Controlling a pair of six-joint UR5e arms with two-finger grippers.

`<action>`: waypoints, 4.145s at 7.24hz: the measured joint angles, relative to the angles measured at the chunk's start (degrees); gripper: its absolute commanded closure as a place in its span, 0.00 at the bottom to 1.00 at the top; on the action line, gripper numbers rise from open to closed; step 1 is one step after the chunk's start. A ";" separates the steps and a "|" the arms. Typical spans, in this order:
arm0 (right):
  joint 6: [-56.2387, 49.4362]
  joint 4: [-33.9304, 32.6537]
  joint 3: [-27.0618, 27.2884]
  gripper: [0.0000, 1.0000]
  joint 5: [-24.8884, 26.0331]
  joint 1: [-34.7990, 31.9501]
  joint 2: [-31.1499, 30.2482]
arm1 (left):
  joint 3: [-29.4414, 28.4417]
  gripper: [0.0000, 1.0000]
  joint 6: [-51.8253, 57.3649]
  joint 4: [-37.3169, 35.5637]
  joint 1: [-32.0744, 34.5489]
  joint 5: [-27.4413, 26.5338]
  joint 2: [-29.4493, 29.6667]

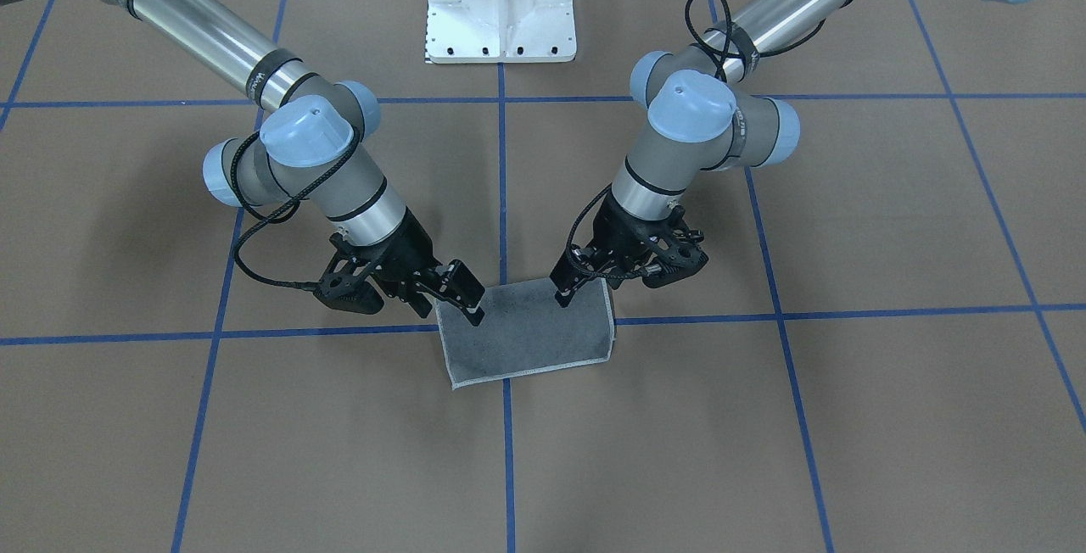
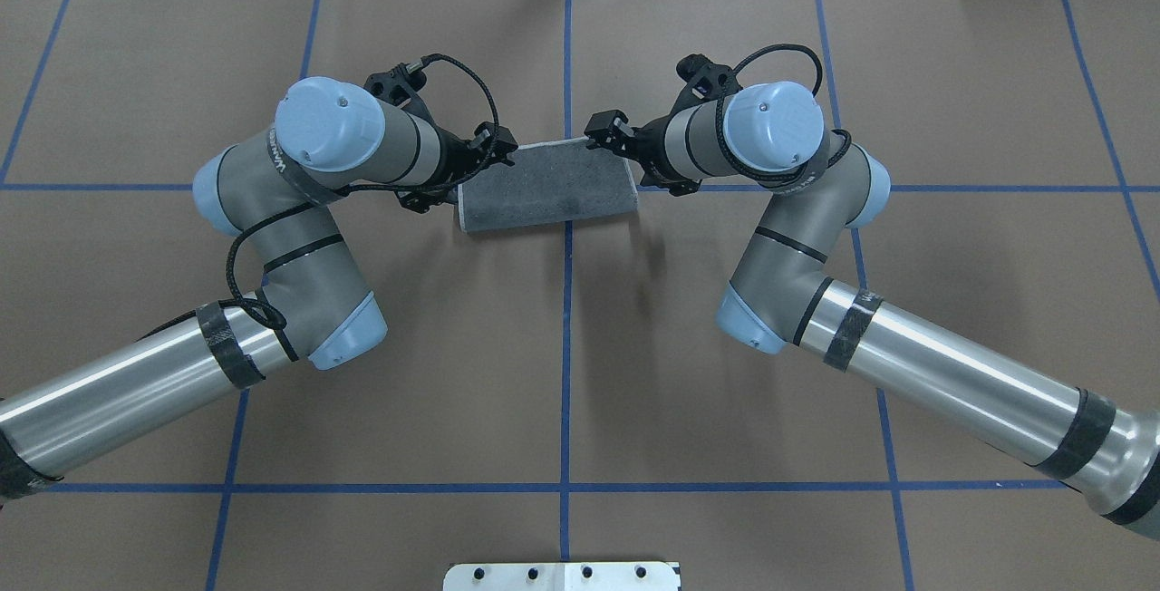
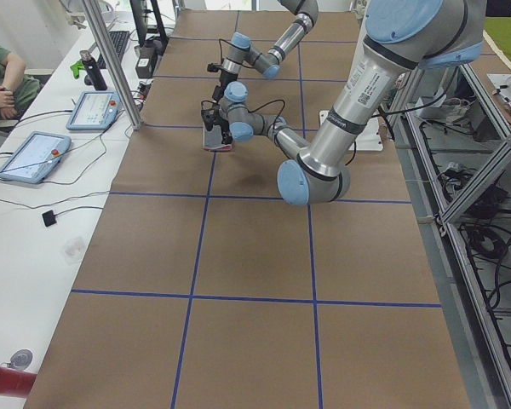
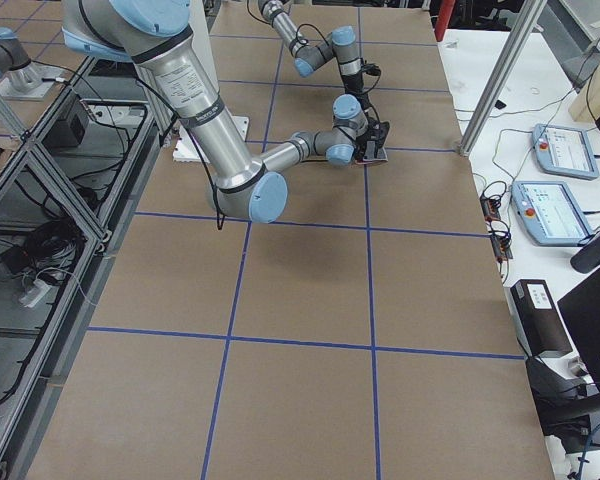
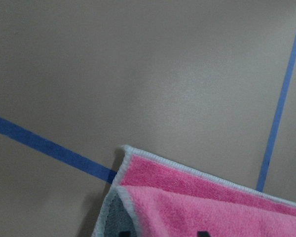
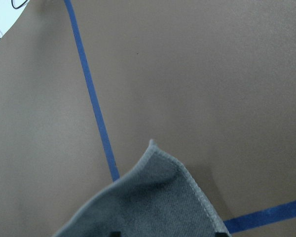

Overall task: Fold towel twice with both arms
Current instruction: 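Open both grippers and raise them off the folded towel, then move the right gripper to the folded towel's end nearest it while the left gripper withdraws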

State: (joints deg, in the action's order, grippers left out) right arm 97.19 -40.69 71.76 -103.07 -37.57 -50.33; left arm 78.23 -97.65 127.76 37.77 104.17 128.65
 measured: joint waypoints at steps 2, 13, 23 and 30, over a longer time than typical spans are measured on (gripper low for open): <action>0.01 -0.01 0.04 0.01 -0.02 -0.07 0.08 | 0.09 0.00 0.01 0.06 0.81 0.20 0.02; -5.33 -10.45 0.64 0.27 -12.33 -1.43 -0.65 | 0.59 0.01 0.38 0.04 4.31 4.64 0.13; -5.79 -10.89 -2.73 0.59 -11.41 -1.41 2.14 | 0.60 0.01 0.45 0.04 4.60 4.81 -0.15; -9.25 -10.74 -2.59 1.00 -11.81 -2.33 2.50 | 0.60 0.01 0.45 0.07 5.31 5.69 -0.24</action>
State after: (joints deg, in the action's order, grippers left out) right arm 87.94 -51.42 69.17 -114.89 -39.91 -47.83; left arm 78.84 -97.21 127.83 43.07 109.86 128.41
